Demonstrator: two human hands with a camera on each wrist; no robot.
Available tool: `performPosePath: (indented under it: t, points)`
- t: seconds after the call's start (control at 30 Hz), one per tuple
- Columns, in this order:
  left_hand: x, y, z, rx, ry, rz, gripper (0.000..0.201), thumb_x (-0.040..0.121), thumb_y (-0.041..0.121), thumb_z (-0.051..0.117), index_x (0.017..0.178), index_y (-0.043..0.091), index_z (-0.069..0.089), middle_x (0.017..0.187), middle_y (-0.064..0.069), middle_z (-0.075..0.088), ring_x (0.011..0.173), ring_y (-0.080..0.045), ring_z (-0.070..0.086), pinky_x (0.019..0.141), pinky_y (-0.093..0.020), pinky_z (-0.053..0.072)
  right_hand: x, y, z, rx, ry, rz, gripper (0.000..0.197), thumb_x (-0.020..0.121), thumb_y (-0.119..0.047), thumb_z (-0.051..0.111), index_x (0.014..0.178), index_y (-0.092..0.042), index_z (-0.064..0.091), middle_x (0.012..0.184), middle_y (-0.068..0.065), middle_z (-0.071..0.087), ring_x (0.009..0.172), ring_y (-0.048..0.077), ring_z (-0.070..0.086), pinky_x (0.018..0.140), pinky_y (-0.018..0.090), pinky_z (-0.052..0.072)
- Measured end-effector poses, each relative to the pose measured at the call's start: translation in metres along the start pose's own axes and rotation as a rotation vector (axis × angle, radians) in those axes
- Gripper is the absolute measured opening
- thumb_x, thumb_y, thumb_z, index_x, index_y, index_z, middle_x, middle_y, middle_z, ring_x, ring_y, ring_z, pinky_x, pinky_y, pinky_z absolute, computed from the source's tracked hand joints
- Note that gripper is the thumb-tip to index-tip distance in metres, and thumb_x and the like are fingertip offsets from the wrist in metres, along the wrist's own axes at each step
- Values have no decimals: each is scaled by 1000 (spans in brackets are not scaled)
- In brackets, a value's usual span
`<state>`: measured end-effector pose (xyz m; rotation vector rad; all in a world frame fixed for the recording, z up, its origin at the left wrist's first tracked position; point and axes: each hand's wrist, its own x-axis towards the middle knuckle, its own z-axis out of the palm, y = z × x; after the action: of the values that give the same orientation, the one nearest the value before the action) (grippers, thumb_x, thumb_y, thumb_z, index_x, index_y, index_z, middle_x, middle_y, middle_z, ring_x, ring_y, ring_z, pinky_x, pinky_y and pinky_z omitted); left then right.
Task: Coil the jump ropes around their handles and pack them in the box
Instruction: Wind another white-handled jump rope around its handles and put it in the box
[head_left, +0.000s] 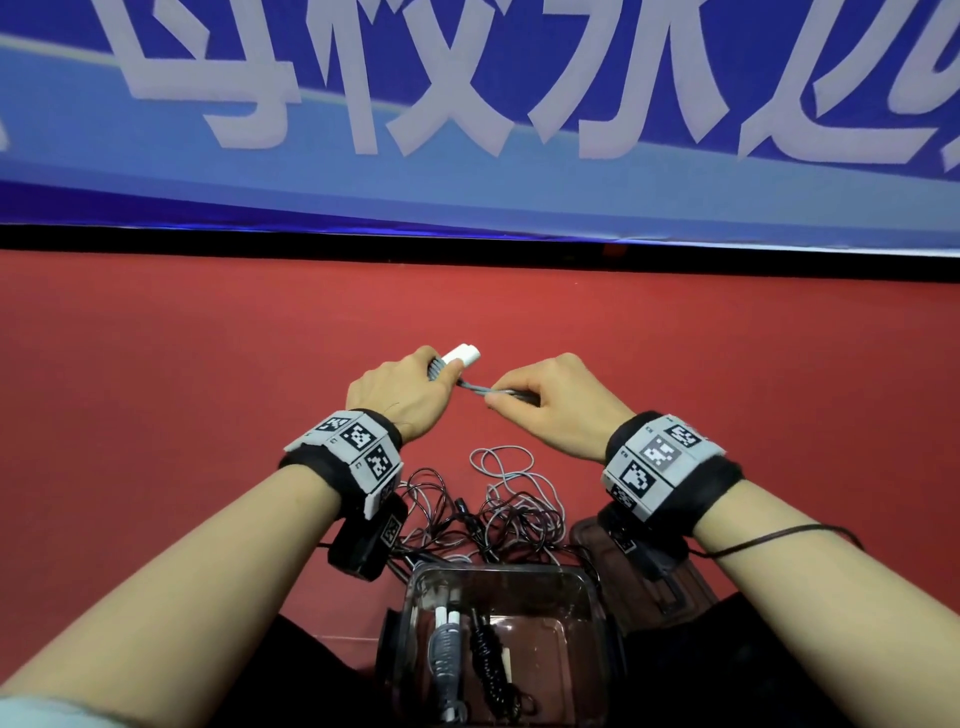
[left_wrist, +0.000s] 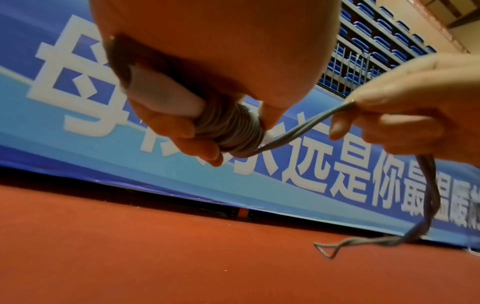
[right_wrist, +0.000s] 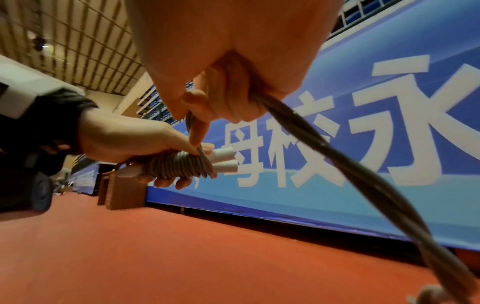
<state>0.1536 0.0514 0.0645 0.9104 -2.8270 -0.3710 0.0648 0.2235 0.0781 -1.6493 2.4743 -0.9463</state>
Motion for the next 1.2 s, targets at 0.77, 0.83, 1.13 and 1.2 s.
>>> performPosePath:
  t: [0.77,0.83,1.13,1.2]
  points:
    - [-25,23,-12,217,80,517,74,71,90,18,107,39,58,57,9,49,60,-18,47,56,-31,32,7,9,-20,483,136,137,29,95,-23,60,68,-21,67,66,-12,62,68,0,53,71,19,40]
    - [-27,25,-14,246,117,529,66,76,87,27,104,36,59,56,8,47,59,-18,46,55,-30,32,7,7,-21,505,108,140,29,96,-19,58,69,-16,67,60,-18,61,64,-7,54,69,10,38]
    - [-31,25,-16,137,149,652,63,78,75,17,100,31,55,70,5,62,64,-24,59,55,-30,34,5,16,-30,619,2,284,25,92,-24,63,68,-19,67,48,-14,41,43,1,33,45,13,26]
    - [-30,22,-16,76,152,660,62,78,75,18,103,31,54,75,6,65,68,-24,61,56,-31,35,6,24,-29,633,-3,351,24,89,-34,65,69,-21,69,51,-9,36,46,6,27,43,19,21]
